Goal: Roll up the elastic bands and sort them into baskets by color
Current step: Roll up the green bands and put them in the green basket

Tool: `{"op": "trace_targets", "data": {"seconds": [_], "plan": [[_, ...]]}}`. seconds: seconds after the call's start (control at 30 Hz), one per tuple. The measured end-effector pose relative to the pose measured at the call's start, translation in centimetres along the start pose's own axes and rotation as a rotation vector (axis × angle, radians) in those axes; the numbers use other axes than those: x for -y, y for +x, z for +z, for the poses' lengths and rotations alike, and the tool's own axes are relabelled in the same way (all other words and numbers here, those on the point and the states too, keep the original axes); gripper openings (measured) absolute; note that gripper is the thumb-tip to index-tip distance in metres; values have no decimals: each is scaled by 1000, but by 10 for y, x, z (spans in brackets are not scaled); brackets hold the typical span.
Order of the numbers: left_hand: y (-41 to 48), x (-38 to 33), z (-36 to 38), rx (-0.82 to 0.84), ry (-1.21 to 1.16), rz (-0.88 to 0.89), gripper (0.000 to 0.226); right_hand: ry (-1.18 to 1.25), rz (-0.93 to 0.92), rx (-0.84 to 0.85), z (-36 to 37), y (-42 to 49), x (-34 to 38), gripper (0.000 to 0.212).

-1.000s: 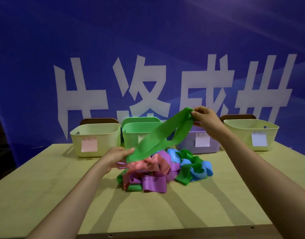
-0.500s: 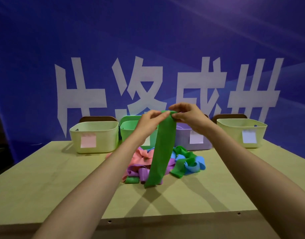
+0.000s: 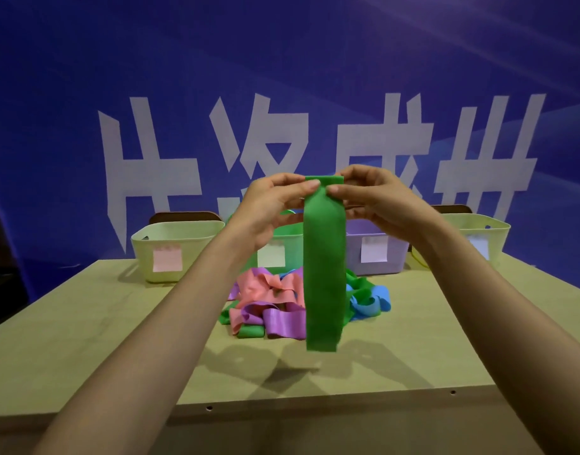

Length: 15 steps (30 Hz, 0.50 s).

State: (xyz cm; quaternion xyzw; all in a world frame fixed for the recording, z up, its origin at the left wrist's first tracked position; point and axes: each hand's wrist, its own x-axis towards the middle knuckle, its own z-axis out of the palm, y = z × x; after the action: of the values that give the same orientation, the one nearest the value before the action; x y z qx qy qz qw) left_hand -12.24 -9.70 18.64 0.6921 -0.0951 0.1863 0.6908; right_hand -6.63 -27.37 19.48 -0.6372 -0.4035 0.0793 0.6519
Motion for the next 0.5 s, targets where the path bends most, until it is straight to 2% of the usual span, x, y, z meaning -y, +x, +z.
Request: {"op": "trace_targets", "data": {"seconds": [0.1, 0.2, 0.33, 0.4, 0.5], "plan": [[-5, 1, -6, 38, -16, -45, 7, 52, 47, 18, 7, 0, -5, 9], [-4, 30, -12, 13, 53, -108, 9, 43, 141, -36, 14, 4, -42, 5], [-11, 121, -26, 13, 179, -332, 6, -32, 374, -67, 22, -3, -132, 4], [-21, 169, -30, -11, 215, -438, 7, -87, 474, -84, 30, -13, -179, 10], [-31, 218, -30, -118, 271, -491, 13, -91, 511, -181, 44, -26, -230, 17]]}}
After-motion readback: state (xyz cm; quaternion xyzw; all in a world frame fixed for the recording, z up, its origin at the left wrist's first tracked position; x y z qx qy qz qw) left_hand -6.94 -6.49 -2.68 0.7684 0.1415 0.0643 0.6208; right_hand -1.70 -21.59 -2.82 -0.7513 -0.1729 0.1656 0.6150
